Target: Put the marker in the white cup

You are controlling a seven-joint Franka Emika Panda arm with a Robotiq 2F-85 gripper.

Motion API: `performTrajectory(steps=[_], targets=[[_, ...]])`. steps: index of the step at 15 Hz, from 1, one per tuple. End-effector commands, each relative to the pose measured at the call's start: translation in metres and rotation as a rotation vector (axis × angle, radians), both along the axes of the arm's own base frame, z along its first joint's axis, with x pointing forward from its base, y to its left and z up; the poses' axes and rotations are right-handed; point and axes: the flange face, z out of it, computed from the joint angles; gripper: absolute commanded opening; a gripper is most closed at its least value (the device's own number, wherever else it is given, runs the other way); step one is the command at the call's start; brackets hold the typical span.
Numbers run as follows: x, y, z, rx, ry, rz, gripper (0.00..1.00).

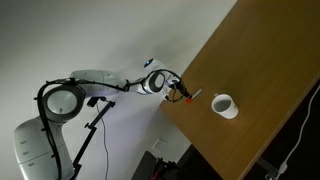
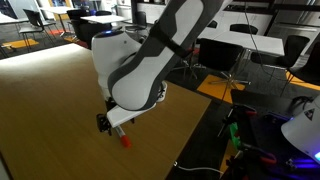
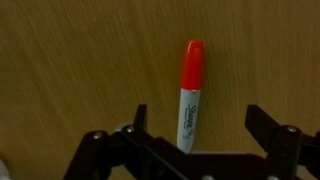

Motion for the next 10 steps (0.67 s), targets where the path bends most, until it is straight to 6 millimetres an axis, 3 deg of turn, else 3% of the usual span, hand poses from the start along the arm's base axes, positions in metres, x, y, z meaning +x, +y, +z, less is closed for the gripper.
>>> performTrajectory(steps=[1, 2, 3, 6, 10], targets=[[0.012, 0.002, -0.009, -0.023, -0.022, -0.033, 1.00], [0.014, 0.002, -0.012, -0.024, -0.022, -0.040, 0.97], [0.016, 0.002, -0.013, -0.025, -0.023, -0.043, 0.87], [0.021, 0.001, -0.017, -0.025, -0.024, -0.046, 0.75], [0.026, -0.001, -0.021, -0.026, -0.023, -0.049, 0.78]])
